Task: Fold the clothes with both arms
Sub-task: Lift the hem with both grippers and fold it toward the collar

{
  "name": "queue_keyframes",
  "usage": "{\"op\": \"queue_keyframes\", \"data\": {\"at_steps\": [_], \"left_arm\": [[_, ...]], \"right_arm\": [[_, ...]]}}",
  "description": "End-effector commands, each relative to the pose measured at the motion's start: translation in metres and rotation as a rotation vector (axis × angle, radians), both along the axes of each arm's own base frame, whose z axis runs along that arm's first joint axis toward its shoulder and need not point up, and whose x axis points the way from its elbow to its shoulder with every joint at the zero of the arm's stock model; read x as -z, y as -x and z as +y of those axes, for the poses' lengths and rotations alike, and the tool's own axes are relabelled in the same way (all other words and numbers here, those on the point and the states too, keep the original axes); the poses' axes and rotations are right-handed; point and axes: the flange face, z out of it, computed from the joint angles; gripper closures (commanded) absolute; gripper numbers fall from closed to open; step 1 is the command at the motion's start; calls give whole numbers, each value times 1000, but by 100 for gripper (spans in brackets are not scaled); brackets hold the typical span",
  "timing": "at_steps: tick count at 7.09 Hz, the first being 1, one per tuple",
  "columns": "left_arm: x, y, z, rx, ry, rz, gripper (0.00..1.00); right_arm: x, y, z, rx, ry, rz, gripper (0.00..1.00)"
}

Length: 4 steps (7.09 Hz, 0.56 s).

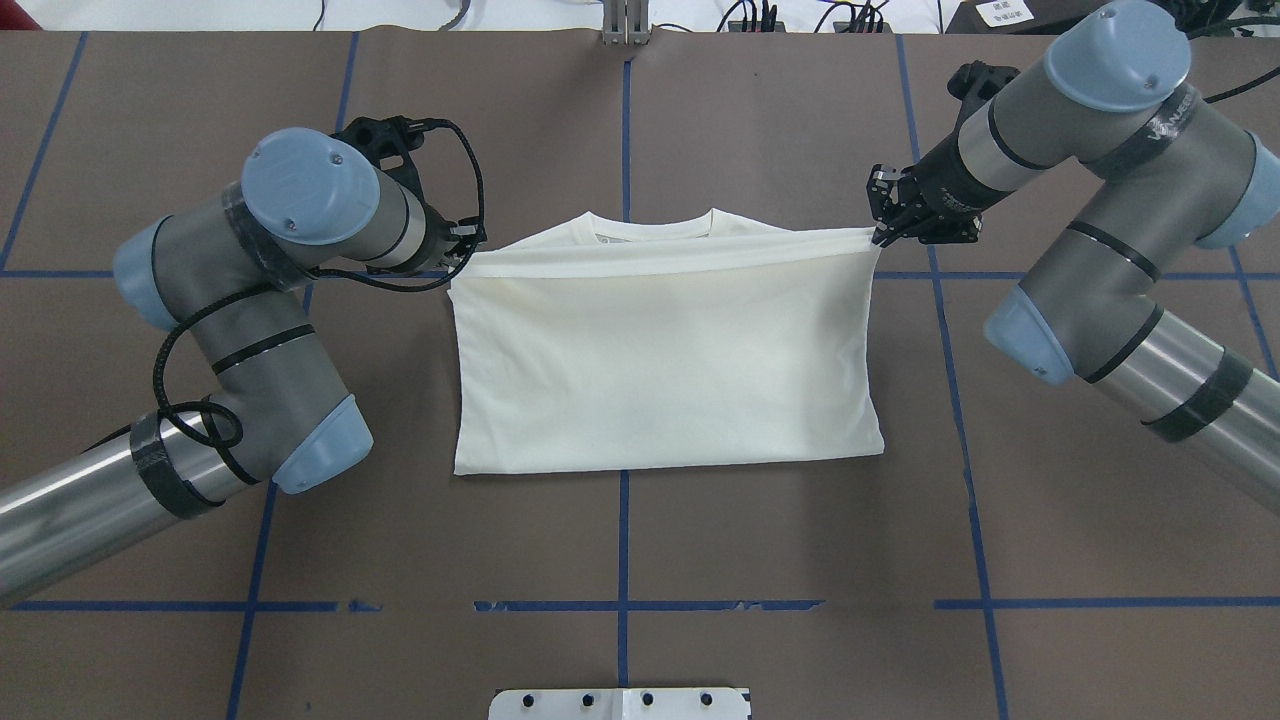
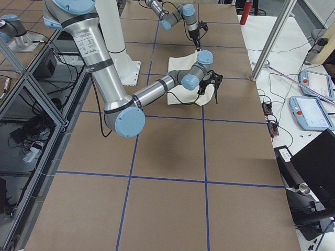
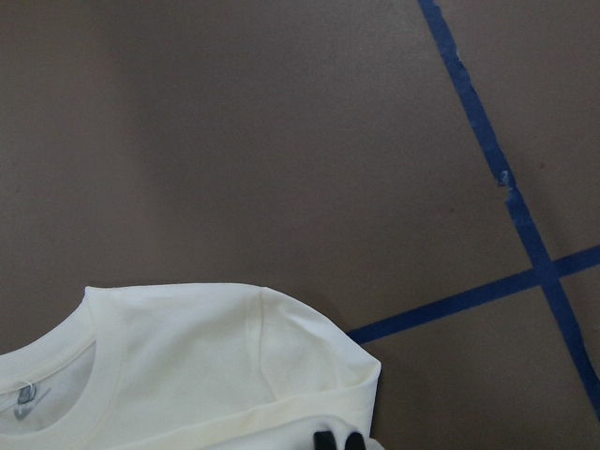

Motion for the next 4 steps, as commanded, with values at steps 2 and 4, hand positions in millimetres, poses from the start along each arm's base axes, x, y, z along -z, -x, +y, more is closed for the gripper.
{"op": "queue_keyframes", "data": {"at_steps": [2, 4], "left_arm": [[-1, -16, -17, 8, 9, -16, 100], [-8, -21, -21, 10, 20, -33, 100]], "right_arm": [[8, 23, -21, 2, 8, 13, 100], [-3, 29, -27, -10, 11, 42, 100]]}}
